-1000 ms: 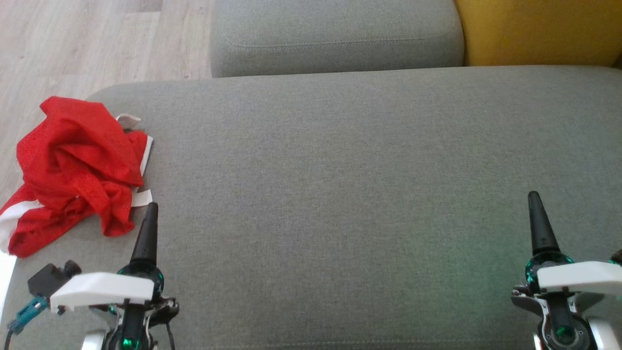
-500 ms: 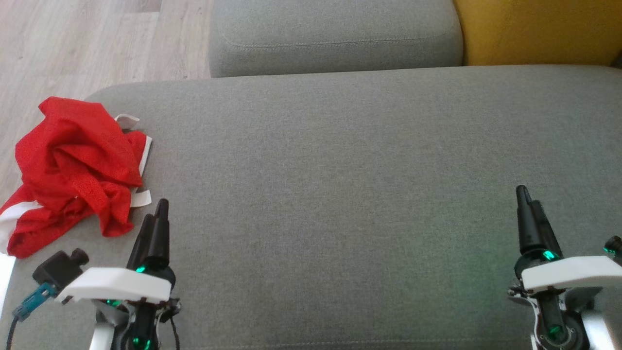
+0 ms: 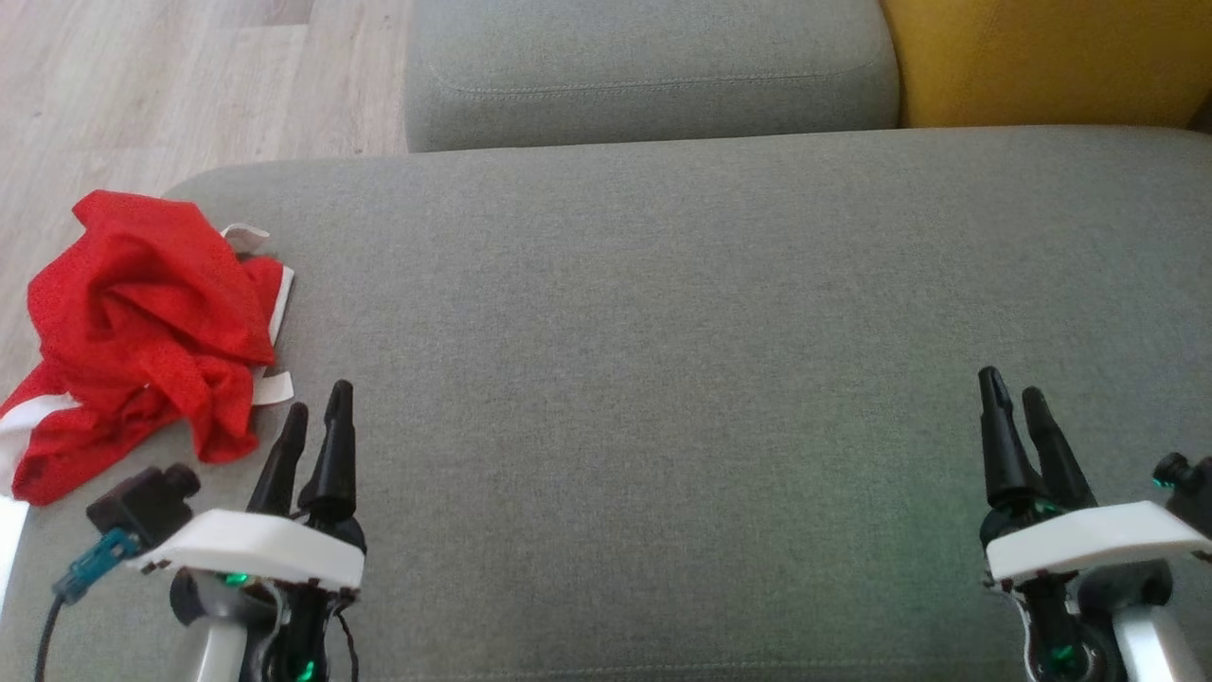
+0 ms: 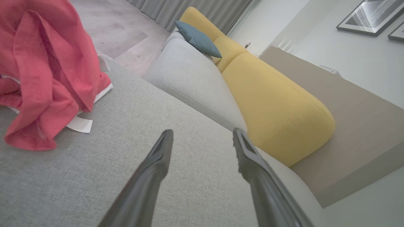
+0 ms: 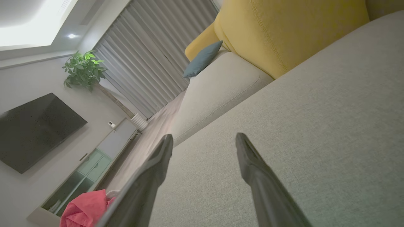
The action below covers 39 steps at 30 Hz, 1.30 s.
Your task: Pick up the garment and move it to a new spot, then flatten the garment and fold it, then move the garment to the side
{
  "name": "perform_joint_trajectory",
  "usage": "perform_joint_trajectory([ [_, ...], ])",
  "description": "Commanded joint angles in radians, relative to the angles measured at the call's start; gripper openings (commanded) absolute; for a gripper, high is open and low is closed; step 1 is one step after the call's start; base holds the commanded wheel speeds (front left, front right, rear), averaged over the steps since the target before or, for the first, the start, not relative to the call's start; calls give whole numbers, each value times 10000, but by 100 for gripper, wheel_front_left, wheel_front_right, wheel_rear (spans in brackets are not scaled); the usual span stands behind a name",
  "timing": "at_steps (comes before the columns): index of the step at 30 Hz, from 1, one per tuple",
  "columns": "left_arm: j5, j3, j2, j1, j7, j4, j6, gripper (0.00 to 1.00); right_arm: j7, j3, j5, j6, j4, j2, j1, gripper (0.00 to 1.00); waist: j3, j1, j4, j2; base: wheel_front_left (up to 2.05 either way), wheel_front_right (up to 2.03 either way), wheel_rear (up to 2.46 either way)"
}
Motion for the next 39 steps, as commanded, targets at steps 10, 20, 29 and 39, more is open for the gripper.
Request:
perform_joint_trajectory([
  [10, 1433, -5, 187, -527, -397, -266, 232, 100, -268, 283, -1465, 53, -524, -191, -147, 100, 7, 0, 34, 0, 0, 0, 0],
  [20, 2621, -120, 248, -533, -689, -169, 393, 100, -440, 269, -2667, 59, -592, -172, -67, 100, 24, 0, 50, 0, 0, 0, 0],
  [29, 3551, -221, 268, -515, -923, -135, 488, 100, -600, 313, -3562, 64, -590, -95, 4, 100, 51, 0, 52, 0, 0, 0, 0],
  [39, 4743, -347, 278, -544, -1245, -19, 529, 100, -860, 284, -4788, 70, -583, 23, 76, 100, 88, 0, 43, 0, 0, 0, 0],
])
